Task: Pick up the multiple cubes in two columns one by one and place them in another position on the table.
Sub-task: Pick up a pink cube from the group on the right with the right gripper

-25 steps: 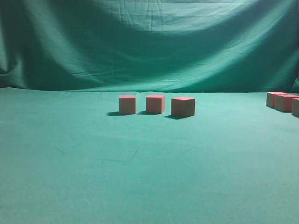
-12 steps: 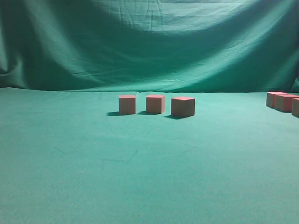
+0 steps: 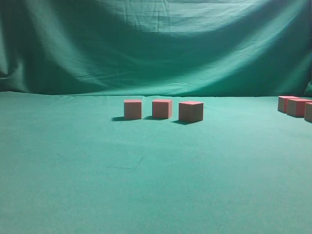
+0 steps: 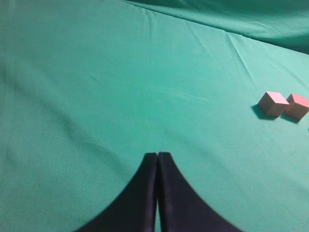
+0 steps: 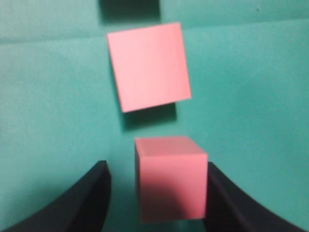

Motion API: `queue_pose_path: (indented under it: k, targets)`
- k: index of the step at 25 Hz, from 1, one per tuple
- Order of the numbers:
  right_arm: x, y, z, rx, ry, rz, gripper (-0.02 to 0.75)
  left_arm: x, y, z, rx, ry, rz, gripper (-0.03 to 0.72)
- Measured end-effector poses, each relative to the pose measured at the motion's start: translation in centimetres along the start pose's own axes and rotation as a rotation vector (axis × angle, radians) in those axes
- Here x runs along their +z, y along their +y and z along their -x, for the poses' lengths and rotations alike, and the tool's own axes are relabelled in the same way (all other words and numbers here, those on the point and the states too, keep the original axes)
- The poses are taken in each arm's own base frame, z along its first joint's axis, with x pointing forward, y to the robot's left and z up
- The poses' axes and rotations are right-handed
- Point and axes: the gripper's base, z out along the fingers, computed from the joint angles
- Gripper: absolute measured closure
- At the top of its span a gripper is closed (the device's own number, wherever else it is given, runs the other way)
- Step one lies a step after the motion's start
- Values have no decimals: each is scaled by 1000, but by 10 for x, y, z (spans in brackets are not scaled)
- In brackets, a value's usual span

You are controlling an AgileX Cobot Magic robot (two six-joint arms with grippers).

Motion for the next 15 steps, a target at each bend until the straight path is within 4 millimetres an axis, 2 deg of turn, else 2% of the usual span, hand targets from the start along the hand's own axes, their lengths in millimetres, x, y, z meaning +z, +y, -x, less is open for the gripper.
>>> queue_pose_path:
  k: [5, 8, 15]
  targets:
    - [4, 1, 2, -2, -12, 5, 332, 0, 0, 0, 0, 0, 0, 688]
    - [5, 1, 2, -1, -8, 6, 471, 0, 0, 0, 0, 0, 0, 688]
    - [0, 0, -8, 42, 89, 1, 470, 0, 0, 0, 0, 0, 0, 688]
